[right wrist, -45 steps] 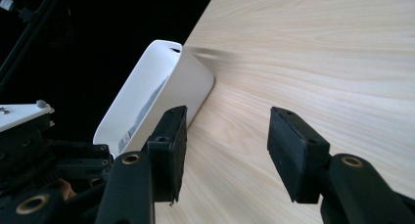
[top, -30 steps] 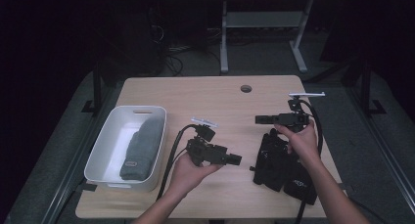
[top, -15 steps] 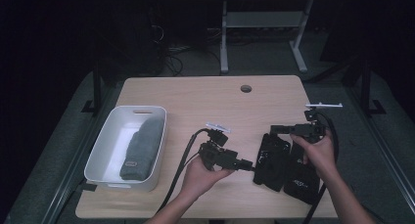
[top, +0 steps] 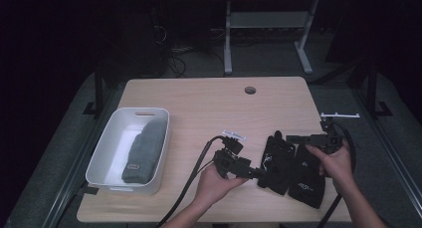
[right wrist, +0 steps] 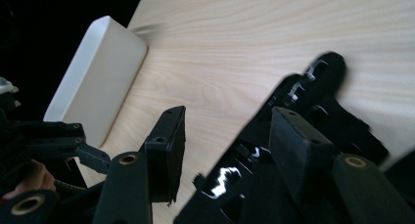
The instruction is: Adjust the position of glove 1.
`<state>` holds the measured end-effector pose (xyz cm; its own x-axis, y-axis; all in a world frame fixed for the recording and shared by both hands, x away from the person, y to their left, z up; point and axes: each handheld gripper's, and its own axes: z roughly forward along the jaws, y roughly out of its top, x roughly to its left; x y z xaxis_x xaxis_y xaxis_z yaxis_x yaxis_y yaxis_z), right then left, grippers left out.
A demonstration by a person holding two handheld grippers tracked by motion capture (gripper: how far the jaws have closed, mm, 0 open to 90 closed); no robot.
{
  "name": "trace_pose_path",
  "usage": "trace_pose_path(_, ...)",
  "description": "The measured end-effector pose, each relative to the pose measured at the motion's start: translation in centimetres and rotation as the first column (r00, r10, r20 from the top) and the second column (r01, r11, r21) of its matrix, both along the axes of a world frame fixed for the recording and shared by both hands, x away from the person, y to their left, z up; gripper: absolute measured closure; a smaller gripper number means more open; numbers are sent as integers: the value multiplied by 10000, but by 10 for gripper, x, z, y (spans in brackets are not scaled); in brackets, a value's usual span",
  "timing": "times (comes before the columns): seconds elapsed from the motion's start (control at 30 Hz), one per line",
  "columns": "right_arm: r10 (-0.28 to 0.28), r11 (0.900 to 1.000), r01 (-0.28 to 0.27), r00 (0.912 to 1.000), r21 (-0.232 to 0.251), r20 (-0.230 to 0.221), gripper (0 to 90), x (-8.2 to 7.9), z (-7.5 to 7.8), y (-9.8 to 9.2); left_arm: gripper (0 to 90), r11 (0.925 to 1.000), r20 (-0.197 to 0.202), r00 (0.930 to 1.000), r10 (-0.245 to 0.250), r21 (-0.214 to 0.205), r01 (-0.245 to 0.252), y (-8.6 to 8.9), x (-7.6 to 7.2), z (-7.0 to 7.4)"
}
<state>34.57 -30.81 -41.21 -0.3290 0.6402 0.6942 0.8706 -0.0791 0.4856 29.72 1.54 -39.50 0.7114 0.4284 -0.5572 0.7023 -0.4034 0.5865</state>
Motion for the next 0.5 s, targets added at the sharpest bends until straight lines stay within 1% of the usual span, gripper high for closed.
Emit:
trace_pose_path(0.2, -159, 9998, 159, 9999, -133, -33, 469, -6, -6, -10, 219, 9999, 5, 10000, -29, 142, 29, -4, -1, -3)
trace_pose_path(0.27, -235, 9995, 234, 9997, -232, -23, 464, -10, -9, -16, 218, 9999, -1, 10000, 7, 138, -7, -7, -1, -5)
trace_pose_path(0.37, -264, 9991, 262, 9996, -329, -45, 462, -13, -11, -19, 218, 9998, 2, 10000, -37, 172, 37, -8, -2, -6)
trace_pose_path(0.5, -322, 9978, 321, 9995, -578, -15, 458, -20, -16, -25, 215, 9998, -36, 10000, -84, 192, 85, -11, -2, -9)
